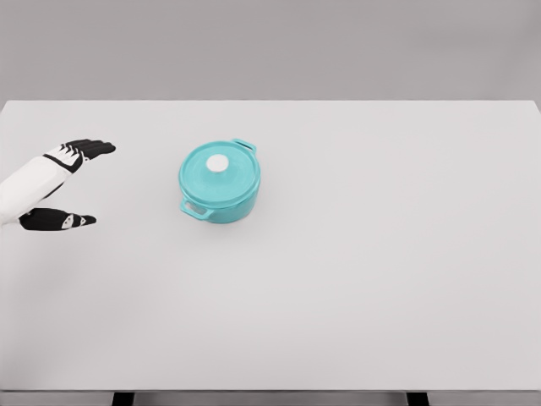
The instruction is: Open the lid of the pot with left arm
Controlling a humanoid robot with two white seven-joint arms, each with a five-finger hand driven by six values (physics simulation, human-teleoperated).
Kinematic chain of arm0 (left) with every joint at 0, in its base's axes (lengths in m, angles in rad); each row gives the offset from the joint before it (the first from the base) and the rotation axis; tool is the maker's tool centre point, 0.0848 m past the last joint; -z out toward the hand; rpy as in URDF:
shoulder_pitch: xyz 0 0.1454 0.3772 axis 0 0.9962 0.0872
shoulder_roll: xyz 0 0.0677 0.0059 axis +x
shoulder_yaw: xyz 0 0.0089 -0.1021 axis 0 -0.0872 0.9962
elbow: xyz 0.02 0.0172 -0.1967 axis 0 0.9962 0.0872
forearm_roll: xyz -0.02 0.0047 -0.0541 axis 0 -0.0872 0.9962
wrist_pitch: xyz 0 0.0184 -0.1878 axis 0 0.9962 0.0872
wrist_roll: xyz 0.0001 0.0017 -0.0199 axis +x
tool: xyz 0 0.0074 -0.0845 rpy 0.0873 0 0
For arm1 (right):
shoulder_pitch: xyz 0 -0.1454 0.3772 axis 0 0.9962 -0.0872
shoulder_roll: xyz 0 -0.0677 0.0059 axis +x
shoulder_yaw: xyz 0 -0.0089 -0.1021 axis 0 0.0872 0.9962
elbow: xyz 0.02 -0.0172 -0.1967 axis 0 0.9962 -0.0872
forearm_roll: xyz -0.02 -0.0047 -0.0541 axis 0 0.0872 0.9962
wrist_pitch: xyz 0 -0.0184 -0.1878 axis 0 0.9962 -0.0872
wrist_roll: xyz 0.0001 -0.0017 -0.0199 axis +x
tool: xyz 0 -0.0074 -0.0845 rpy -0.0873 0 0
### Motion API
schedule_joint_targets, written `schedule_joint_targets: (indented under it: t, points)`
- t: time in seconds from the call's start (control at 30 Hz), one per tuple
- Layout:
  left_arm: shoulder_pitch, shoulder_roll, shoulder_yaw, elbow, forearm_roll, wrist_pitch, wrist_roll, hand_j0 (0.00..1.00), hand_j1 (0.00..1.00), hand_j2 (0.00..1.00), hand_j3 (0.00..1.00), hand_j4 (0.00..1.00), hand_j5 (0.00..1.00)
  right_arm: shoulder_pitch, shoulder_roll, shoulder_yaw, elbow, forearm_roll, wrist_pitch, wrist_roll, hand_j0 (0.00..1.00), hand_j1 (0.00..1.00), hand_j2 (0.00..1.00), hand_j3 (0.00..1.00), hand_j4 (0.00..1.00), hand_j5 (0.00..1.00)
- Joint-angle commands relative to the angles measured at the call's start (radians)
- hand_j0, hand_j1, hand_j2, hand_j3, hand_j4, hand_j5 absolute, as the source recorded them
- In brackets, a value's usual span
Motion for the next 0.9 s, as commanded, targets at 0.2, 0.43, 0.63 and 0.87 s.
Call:
schedule_joint_targets:
  t: [0.2, 0.43, 0.63, 0.87]
  points:
    - [-0.011, -0.013, 0.0, -0.001, 0.003, 0.001, -0.149, 1.0, 1.0, 1.0, 1.0, 1.0, 1.0, 0.002, 0.0, 0.0, 0.0, 0.0, 0.0, 0.0, 1.0, 1.0, 1.0, 1.0, 1.0, 1.0]
    - [-0.106, 0.025, -0.086, 0.008, -0.066, 0.001, -0.215, 1.0, 1.0, 1.0, 1.0, 1.0, 1.0, 0.002, 0.0, 0.0, 0.0, 0.0, 0.0, 0.0, 1.0, 1.0, 1.0, 1.0, 1.0, 1.0]
    - [-0.615, 0.13, -0.606, 0.183, -0.193, 0.001, -0.215, 1.0, 1.0, 1.0, 1.0, 1.0, 1.0, 0.002, 0.0, 0.0, 0.0, 0.0, 0.0, 0.0, 1.0, 1.0, 1.0, 1.0, 1.0, 1.0]
    - [-1.0, -0.083, -0.955, 0.268, -0.378, 0.001, -0.216, 1.0, 1.0, 1.0, 1.0, 1.0, 1.0, 0.002, 0.0, 0.0, 0.0, 0.0, 0.0, 0.0, 1.0, 1.0, 1.0, 1.0, 1.0, 1.0]
